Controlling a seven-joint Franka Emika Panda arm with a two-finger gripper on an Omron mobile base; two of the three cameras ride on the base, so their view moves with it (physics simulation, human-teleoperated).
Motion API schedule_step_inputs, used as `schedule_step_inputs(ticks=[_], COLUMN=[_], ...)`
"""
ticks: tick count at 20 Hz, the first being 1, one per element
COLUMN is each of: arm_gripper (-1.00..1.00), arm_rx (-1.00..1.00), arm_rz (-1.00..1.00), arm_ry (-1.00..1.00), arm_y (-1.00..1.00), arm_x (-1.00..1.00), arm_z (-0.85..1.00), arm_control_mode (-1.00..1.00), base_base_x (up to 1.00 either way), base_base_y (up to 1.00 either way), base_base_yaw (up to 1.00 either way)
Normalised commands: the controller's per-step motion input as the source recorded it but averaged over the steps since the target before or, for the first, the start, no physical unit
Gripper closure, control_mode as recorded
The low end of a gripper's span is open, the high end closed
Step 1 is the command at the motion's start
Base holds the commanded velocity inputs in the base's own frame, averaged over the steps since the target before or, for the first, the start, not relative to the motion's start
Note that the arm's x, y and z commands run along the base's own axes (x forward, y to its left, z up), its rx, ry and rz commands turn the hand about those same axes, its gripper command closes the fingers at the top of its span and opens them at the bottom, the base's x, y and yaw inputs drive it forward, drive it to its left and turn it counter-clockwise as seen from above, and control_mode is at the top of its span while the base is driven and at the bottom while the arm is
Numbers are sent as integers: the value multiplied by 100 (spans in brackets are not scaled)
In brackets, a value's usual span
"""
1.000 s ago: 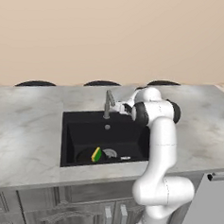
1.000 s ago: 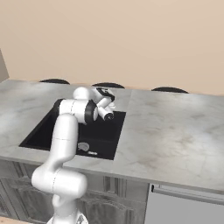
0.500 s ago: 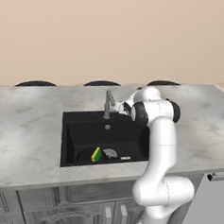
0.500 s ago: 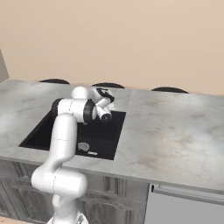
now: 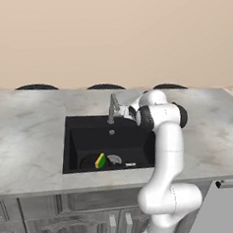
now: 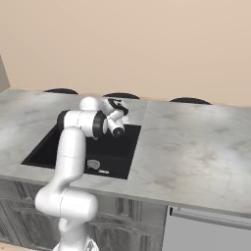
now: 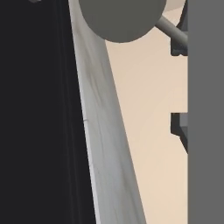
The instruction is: Pick the pan and sponge and place them into the sink. Then turn on the water.
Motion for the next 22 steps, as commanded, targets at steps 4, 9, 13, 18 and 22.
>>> schedule_step_inputs(ticks=[4, 9, 13, 18, 22], arm_gripper=[100, 100, 100, 100, 100], arm_rx=[0, 0, 0, -1, 0], arm_rz=[0, 0, 0, 0, 0], arm_ry=[0, 0, 0, 0, 0], arm_y=[-100, -98, -96, -92, -81], arm_x=[-26, -28, -35, -37, -41], arm_z=[-68, -72, -75, -72, -49], arm_control_mode=[-100, -100, -100, -100, -100], base_base_x=[0, 0, 0, 0, 0], base_base_y=[0, 0, 0, 0, 0], base_base_yaw=[0, 0, 0, 0, 0])
